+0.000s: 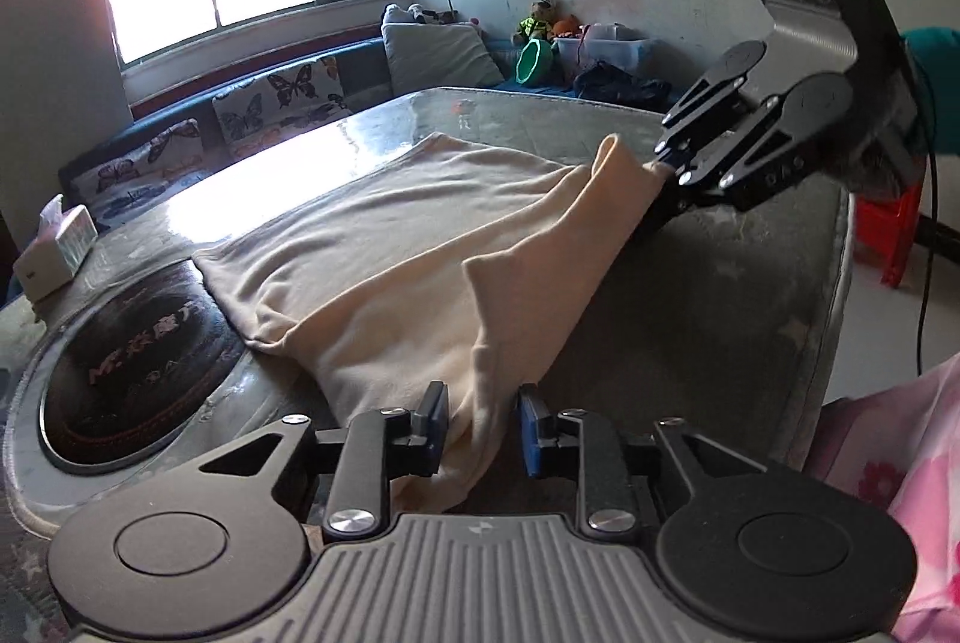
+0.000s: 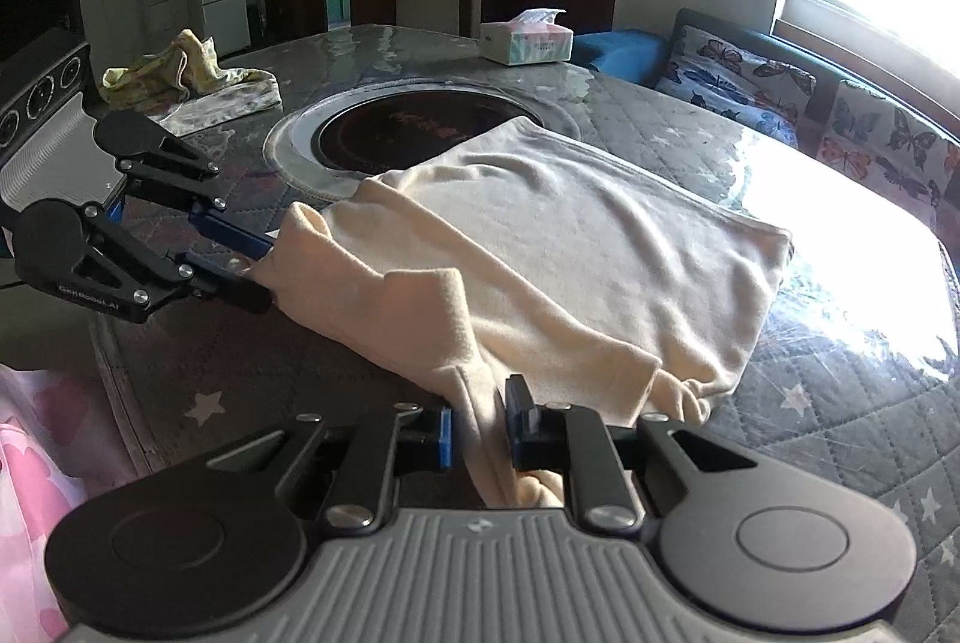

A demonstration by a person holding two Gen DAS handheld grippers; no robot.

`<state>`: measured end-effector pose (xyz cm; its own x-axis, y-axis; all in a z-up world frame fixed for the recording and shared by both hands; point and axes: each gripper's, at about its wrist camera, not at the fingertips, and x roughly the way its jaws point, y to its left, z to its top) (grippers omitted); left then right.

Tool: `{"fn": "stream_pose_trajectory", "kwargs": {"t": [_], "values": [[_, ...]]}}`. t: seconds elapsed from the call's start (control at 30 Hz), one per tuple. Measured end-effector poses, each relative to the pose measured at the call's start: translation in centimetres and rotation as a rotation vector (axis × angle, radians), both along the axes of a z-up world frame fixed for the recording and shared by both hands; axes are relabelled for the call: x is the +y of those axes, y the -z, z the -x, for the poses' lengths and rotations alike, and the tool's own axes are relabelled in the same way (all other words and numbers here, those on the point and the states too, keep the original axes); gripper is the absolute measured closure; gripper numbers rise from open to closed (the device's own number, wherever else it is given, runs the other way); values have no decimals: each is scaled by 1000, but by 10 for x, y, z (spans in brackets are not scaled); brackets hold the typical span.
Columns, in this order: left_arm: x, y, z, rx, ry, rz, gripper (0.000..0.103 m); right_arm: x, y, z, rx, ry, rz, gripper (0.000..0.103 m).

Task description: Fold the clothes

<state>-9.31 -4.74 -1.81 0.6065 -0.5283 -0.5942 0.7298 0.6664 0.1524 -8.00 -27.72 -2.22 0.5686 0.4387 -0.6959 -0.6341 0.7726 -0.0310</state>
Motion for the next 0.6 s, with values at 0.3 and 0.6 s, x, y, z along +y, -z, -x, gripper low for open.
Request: {"fn": "stream_pose_trajectory", "kwargs": {"t": [0.3, 0.6], "values": [[12, -8, -2, -6, 0, 44, 98, 5, -3, 12, -47, 6, -1, 95], [36, -50, 53, 15, 27, 114, 98, -3, -46, 70, -16, -70, -55, 96]]}}
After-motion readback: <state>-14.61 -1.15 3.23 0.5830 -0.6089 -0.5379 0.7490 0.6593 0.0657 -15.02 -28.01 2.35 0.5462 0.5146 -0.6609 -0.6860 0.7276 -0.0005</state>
